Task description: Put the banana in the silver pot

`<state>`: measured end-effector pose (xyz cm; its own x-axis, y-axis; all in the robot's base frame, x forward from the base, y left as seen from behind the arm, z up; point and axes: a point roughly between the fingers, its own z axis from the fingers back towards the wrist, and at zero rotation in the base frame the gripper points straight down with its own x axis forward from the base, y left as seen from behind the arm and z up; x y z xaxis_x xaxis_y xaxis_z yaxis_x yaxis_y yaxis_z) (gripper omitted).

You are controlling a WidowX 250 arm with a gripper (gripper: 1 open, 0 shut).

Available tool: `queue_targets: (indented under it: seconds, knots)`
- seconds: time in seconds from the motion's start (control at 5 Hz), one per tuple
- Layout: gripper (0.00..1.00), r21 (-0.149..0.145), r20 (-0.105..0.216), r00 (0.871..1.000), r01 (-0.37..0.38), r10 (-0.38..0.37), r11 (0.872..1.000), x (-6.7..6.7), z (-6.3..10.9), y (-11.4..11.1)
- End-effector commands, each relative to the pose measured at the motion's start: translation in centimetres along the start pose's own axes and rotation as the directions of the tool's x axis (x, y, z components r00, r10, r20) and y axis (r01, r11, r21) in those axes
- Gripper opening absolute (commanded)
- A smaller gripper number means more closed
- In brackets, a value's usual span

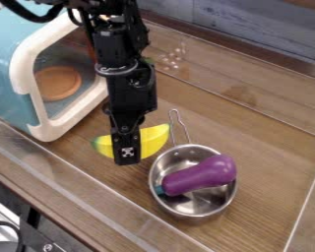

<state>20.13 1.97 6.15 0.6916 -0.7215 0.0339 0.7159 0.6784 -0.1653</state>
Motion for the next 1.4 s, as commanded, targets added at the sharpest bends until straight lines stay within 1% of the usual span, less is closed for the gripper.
queue_targets:
  seconds: [0.0,0.2,0.4,0.8,1.2]
  knots:
    - [0.00,0.050,0.023,0.999,0.035,-0.037,0.998,1.9,1.1,-0.3]
    - [0.00,0.063,0.023,0.999,0.031,-0.032,0.998,3.1,2.1,-1.0]
    - [0.00,0.065,0.028,0.999,0.022,-0.024,0.998,3.9,2.8,-1.5]
    - [0.00,0.068,0.042,0.999,-0.025,0.022,0.997,5.4,2.1,-2.9]
    - [0.00,0.065,0.043,0.999,-0.016,0.013,0.998,7.2,0.8,-4.4]
